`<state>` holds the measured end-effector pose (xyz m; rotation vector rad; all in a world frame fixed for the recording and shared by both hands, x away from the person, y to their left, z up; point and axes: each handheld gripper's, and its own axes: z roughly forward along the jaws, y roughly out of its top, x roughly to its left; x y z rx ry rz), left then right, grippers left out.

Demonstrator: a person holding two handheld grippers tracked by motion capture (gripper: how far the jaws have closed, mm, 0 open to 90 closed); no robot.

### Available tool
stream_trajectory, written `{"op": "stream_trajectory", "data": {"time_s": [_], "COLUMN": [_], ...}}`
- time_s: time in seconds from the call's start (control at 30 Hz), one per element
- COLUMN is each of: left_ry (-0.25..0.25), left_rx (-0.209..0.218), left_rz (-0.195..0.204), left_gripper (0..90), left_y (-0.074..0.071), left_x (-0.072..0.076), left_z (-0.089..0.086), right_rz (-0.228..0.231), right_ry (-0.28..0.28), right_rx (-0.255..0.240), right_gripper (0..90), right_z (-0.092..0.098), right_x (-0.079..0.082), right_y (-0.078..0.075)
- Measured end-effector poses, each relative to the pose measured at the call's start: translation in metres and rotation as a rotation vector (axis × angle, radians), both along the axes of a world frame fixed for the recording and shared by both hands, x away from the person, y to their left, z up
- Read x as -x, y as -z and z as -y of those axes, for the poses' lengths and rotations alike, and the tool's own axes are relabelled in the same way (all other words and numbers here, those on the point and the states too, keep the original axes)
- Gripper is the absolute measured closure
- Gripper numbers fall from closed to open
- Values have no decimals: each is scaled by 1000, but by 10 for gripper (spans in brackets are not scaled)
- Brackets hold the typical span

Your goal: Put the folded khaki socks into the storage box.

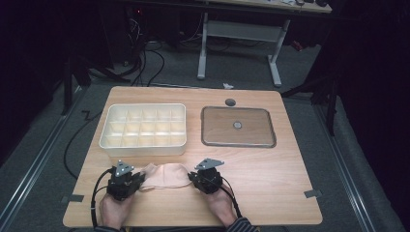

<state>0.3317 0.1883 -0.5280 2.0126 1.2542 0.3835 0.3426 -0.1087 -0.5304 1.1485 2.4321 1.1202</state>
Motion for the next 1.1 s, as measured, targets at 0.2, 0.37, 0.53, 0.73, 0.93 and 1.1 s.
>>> {"op": "stream_trajectory", "data": {"time_s": [0.2,0.37,0.53,0.73,0.93,1.1], "left_ry": [2,19,29,41,57,71], "left_rx": [36,56,73,86,98,110], "left_rz": [-2,4,12,21,18,21], "left_gripper": [809,812,812,812,812,812], "left_y": [-1,-4,-9,-14,-18,-21], "left_x": [-1,1,1,2,2,1], "left_z": [-2,-1,-1,2,6,12], "right_rz": [4,11,17,25,30,29], "right_ry": [-5,1,3,3,10,18], "right_rx": [-9,-26,-34,-39,-49,-47], "right_gripper": [869,870,870,870,870,870], "right_z": [1,4,6,9,13,18], "right_x": [1,2,3,3,4,5], "right_y": [-1,-5,-7,-9,-12,-13]}}
